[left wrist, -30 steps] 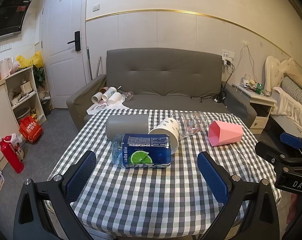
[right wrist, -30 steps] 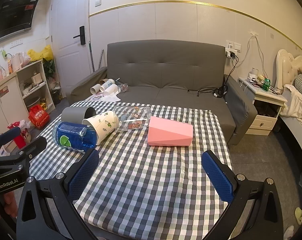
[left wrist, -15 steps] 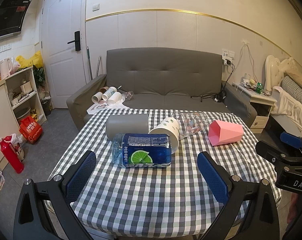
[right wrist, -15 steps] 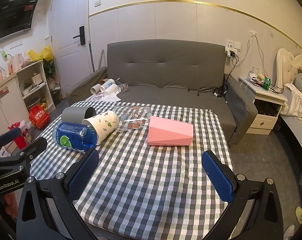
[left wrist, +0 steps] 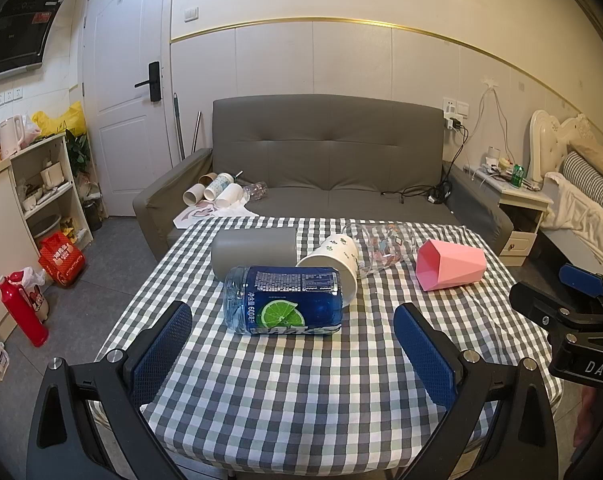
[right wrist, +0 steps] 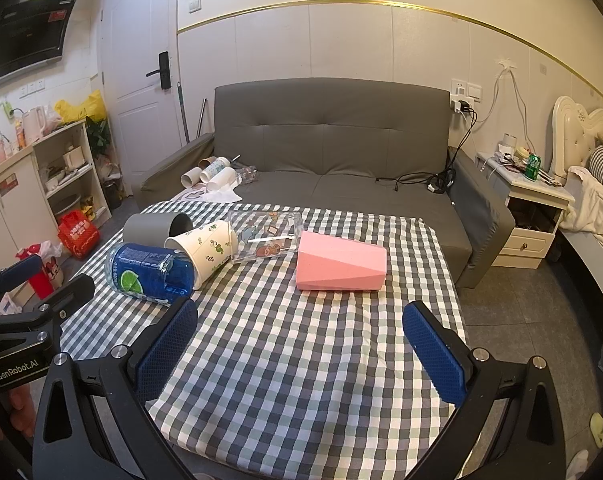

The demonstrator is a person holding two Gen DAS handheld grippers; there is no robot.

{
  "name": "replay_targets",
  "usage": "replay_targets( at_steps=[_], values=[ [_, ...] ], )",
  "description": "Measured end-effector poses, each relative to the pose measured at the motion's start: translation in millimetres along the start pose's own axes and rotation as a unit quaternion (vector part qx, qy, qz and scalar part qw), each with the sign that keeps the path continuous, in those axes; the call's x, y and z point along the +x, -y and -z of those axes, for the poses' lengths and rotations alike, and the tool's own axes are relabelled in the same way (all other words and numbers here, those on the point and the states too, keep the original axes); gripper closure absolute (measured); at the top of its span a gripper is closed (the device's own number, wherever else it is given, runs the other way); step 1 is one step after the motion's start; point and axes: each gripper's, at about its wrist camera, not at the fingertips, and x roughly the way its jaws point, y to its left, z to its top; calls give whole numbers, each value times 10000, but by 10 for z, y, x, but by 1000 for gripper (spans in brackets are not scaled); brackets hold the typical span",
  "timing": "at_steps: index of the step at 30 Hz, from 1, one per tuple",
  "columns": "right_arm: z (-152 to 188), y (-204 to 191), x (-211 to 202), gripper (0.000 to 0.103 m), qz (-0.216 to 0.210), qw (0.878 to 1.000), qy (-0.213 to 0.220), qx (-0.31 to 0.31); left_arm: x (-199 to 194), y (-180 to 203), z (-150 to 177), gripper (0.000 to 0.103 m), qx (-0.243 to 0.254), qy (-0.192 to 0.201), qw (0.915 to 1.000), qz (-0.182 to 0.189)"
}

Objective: Flip cup upside down

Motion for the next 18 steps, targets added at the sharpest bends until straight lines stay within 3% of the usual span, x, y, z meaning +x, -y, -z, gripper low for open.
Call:
replay_targets(
  at_steps=[18],
  values=[
    [-31,-3,22,0,-114,9999,-90,-22,20,-104,19,0,-36,-26,9999,-120]
  ],
)
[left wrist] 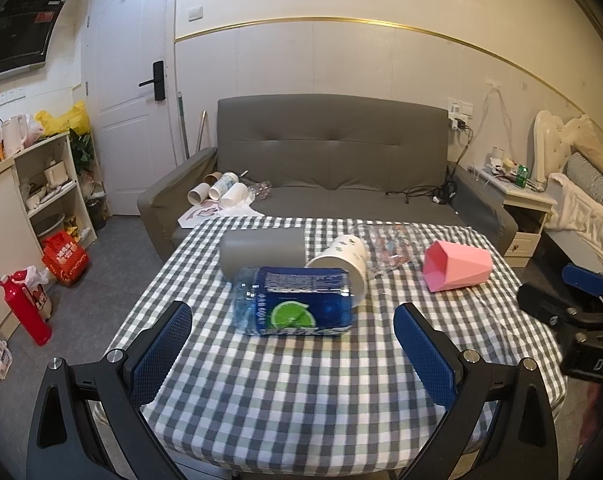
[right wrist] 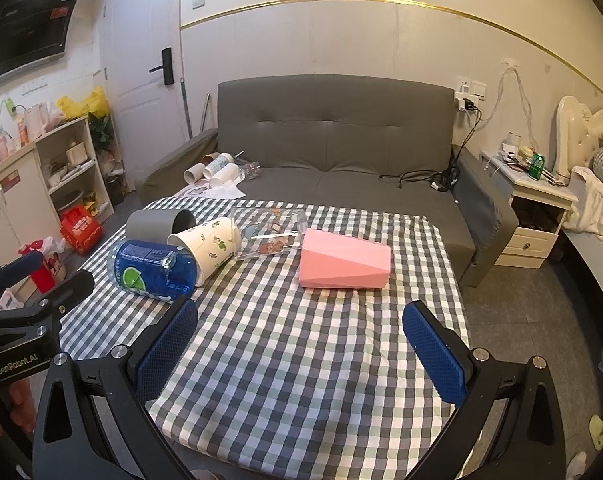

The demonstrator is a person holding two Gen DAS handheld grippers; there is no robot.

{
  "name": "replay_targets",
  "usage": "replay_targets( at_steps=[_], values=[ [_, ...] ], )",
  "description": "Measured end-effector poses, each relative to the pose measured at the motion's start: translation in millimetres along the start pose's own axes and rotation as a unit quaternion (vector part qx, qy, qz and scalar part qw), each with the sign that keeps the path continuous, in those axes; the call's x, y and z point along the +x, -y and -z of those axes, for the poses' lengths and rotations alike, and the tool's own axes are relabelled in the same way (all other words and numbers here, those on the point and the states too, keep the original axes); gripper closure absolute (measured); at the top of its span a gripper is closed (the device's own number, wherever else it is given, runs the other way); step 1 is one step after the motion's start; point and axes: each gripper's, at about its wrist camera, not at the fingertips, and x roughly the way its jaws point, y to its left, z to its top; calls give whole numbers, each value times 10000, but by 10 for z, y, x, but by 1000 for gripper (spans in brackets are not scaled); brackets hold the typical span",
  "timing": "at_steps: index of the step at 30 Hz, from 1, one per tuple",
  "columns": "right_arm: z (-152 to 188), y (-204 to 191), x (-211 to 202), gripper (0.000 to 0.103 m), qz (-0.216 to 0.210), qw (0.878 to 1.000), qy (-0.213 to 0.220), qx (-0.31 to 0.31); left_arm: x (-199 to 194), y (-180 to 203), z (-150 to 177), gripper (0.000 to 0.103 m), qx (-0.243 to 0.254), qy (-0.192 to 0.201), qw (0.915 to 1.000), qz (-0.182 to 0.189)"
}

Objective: Flip cup upside down

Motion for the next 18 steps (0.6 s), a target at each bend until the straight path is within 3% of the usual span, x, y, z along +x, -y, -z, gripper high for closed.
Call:
replay_targets(
  at_steps=[8,18],
  values=[
    [-211,-12,105,0,-85,9998,-176,-2,103,-298,-7,0,-244,-135,9990,-358],
    [-668,-425,758,0,-82,9935,-1125,-149,387,-495,25,0,-280,-376,9969,-624]
  ],
)
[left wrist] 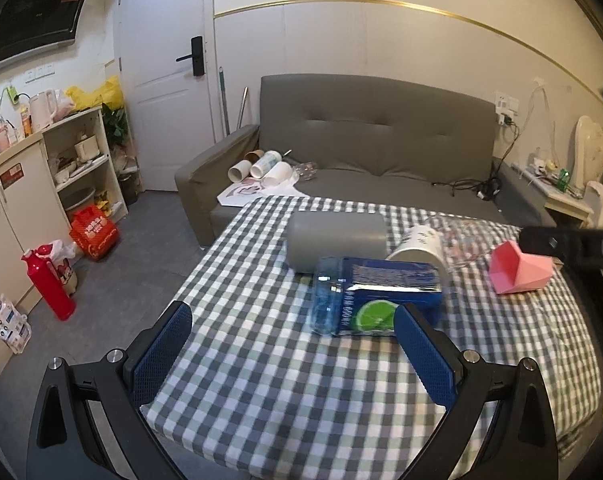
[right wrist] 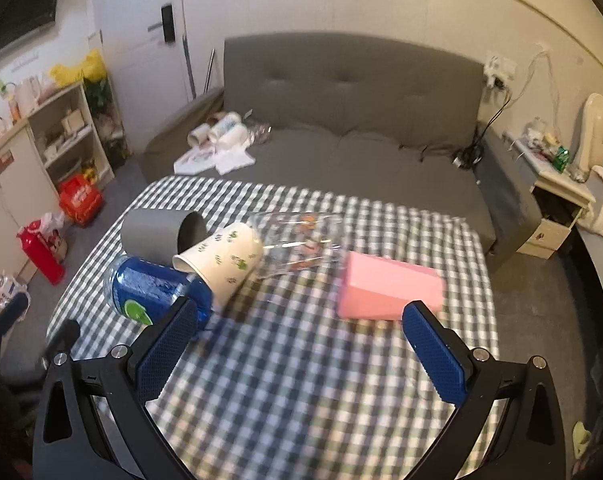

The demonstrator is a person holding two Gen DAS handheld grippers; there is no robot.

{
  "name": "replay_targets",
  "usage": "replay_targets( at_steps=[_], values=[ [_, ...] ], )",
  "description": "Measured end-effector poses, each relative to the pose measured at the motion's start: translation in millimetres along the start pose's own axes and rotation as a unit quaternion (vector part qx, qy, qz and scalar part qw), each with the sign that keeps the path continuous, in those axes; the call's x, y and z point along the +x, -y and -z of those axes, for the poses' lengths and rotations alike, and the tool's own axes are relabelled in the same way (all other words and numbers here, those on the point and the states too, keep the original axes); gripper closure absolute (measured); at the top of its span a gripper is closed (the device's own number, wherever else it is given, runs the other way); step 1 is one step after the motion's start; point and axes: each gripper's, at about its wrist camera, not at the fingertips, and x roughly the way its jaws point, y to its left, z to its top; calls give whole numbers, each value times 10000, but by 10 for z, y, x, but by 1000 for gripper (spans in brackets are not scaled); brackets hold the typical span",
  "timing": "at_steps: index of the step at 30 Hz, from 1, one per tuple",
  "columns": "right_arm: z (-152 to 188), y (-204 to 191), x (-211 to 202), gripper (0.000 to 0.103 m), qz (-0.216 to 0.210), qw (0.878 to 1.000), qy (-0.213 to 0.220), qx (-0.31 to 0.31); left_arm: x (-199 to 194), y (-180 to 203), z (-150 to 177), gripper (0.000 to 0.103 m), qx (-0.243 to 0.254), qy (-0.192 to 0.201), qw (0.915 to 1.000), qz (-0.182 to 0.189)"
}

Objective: Flip cup upside down
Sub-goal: 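Reach the right gripper to the white leaf-print cup and grasp its rim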

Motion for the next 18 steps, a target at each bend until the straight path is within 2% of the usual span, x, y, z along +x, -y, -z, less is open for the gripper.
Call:
replay_targets(
  at_steps=[2,6,9,18],
  values=[
    [-116,-62,144,0,-145,9996,-239,69,58,-31,-12,0,-27,-19,10000,-58],
    [-351,-77,555,0,-451,9938,-807,624,192,-109,-63,0,-40,-41,9998,-215],
    [-437,-110,806,0,-501,9893,-1072,849,285,-163,-98,0,-41,-51,9996,-285],
    [-414,-173,1298,1,-718,9761,-1662,1206,472,-158,-27,0,-55,-242,9995,-209]
  ],
)
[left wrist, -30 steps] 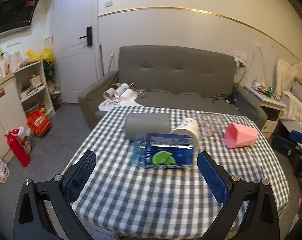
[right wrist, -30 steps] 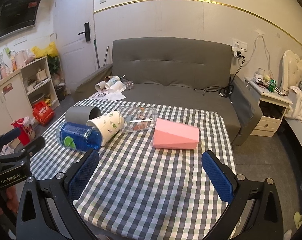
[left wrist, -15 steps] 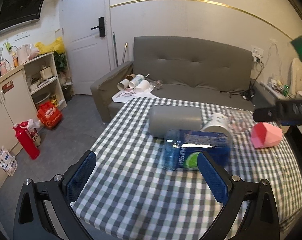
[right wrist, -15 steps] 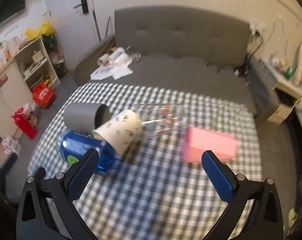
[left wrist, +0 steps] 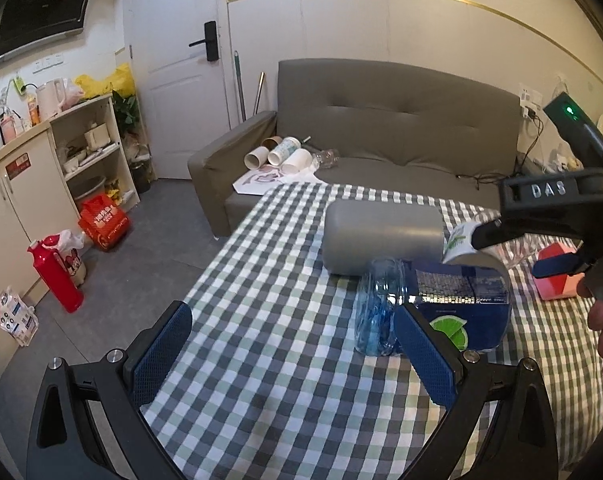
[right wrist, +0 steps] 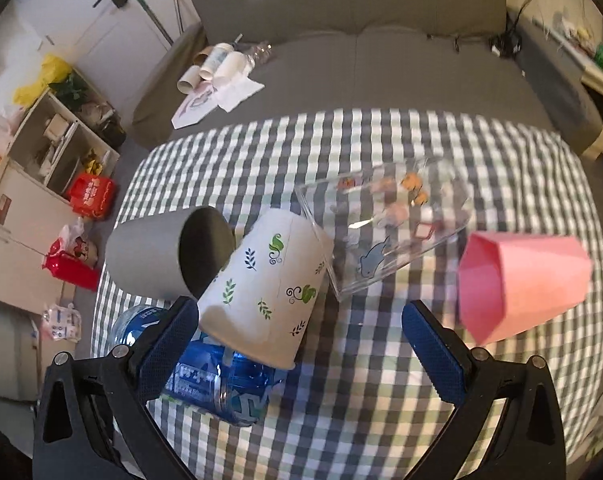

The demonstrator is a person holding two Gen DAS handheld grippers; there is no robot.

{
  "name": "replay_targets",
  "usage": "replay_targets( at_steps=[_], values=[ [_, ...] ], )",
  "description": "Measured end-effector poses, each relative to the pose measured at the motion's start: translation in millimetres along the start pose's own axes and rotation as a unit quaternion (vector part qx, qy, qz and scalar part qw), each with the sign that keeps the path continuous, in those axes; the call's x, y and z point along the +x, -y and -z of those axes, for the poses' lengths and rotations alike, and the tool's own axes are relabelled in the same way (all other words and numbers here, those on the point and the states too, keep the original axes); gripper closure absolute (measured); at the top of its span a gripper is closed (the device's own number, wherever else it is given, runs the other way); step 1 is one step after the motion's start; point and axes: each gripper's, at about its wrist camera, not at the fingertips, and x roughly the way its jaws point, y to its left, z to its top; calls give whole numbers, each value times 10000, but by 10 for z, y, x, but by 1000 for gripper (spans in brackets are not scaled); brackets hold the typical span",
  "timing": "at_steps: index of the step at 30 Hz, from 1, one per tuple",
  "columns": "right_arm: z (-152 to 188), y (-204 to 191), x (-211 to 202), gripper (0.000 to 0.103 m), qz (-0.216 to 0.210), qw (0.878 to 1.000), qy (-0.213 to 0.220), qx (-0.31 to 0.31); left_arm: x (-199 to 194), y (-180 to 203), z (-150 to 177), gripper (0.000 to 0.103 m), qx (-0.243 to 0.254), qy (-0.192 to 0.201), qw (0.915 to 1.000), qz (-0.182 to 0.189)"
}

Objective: Flip cup upside down
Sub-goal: 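Reach the right gripper to the white leaf-print cup and grasp its rim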

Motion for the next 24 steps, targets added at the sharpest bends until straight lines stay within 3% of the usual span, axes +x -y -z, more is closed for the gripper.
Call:
replay_targets(
  at_steps=[9,16,24],
  values=[
    [-71,18,330,6,-597,9964,-437,420,0,84,77,0,52,-51,9999,93],
    [-91,-27,474,32,-1199,9888,-693,550,-4,72,77,0,-2,-55,9999,97],
    [-49,88,225,34,-1480,9852,-524,686,-32,68,59,0,35,-37,10000,69]
  ],
)
